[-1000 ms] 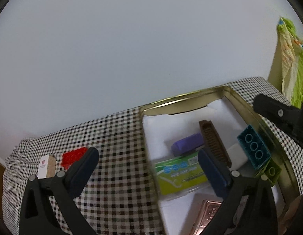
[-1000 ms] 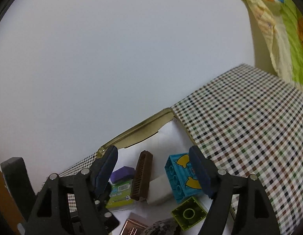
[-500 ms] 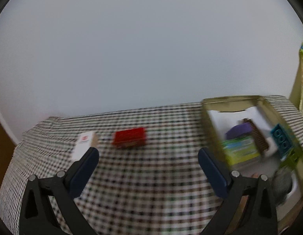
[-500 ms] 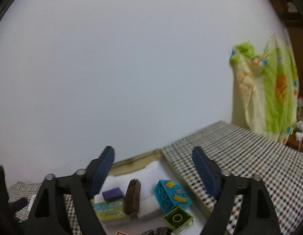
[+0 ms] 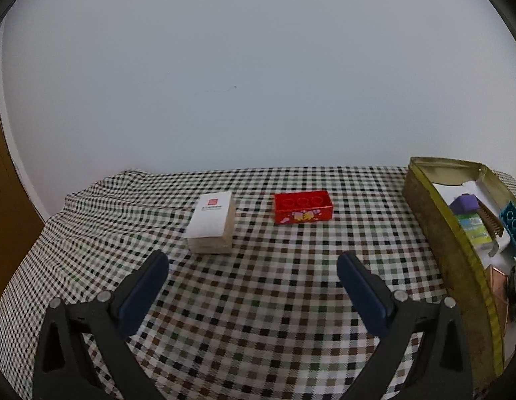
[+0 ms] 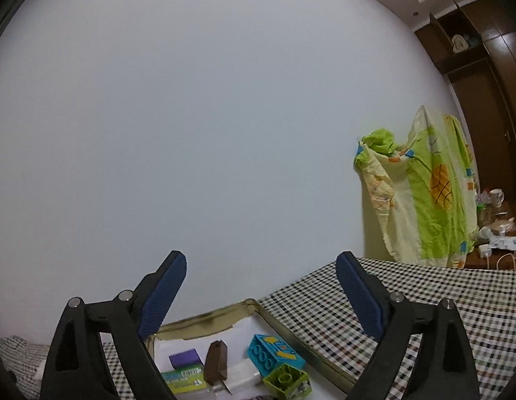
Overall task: Organize rigid objects
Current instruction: 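Withdraw both grippers from the tin toward the red brick and white box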
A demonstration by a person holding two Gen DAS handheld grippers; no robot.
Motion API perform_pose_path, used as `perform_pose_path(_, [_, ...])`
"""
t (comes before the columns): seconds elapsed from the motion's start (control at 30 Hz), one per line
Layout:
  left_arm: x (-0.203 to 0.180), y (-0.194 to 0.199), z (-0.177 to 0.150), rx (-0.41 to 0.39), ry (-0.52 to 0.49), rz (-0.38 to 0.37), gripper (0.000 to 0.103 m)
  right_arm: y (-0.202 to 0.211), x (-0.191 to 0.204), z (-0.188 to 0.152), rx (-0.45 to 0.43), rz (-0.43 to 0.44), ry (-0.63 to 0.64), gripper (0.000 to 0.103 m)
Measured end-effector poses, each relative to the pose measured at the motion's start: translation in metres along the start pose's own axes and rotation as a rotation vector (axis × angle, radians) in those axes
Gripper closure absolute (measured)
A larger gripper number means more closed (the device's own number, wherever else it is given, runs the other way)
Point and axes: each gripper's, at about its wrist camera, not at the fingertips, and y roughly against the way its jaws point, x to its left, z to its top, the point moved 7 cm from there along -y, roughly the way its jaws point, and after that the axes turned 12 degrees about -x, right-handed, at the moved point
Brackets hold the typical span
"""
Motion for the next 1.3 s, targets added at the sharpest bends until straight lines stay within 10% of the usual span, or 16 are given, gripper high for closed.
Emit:
perform_pose_path(0.8, [0.027, 0.008, -0.004, -0.021, -0.016, -0.065, 0.001, 0.078, 0.08, -0.028, 0.023, 0.222, 0.132, 0.01])
perform_pose_path(1.3, [0.095, -0.026, -0.001, -0.001, 0.005, 0.046, 0.003, 0.071, 0.149, -0.077, 0.247, 0.302, 0.127, 0.01])
